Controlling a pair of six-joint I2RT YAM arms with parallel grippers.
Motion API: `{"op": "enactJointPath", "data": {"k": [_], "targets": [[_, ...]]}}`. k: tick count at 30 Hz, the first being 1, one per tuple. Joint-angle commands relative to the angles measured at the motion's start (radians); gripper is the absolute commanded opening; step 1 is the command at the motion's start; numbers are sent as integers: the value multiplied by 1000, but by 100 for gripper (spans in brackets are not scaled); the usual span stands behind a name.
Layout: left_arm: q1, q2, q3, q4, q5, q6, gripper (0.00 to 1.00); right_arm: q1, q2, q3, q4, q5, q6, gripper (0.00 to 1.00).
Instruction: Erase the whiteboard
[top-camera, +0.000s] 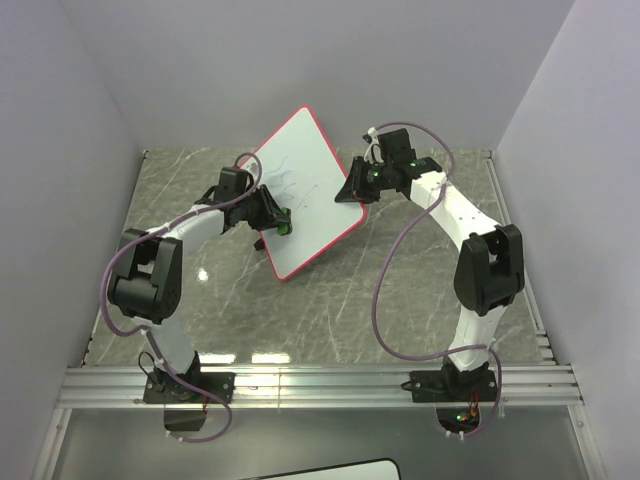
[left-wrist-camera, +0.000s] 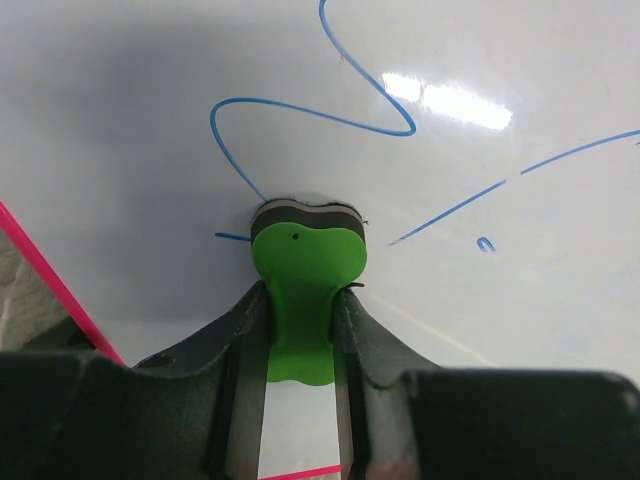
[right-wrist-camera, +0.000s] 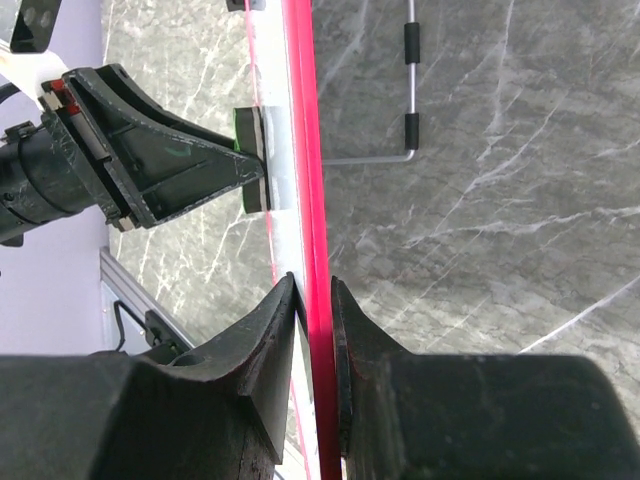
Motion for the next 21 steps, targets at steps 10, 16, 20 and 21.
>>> {"op": "enactJointPath", "data": {"k": [10, 16, 20, 21], "targets": [[-185, 174, 436, -312, -22, 26, 0, 51, -73, -33, -105, -5, -34, 0], [-231, 244, 622, -355, 17, 5, 0, 60, -73, -24, -116, 2, -37, 0], [-225, 239, 535, -337, 5, 11, 0, 65, -76, -27, -121, 8, -40, 0], [-219, 234, 510, -332, -1, 11, 0, 65, -82, -33, -119, 12, -40, 0]]}}
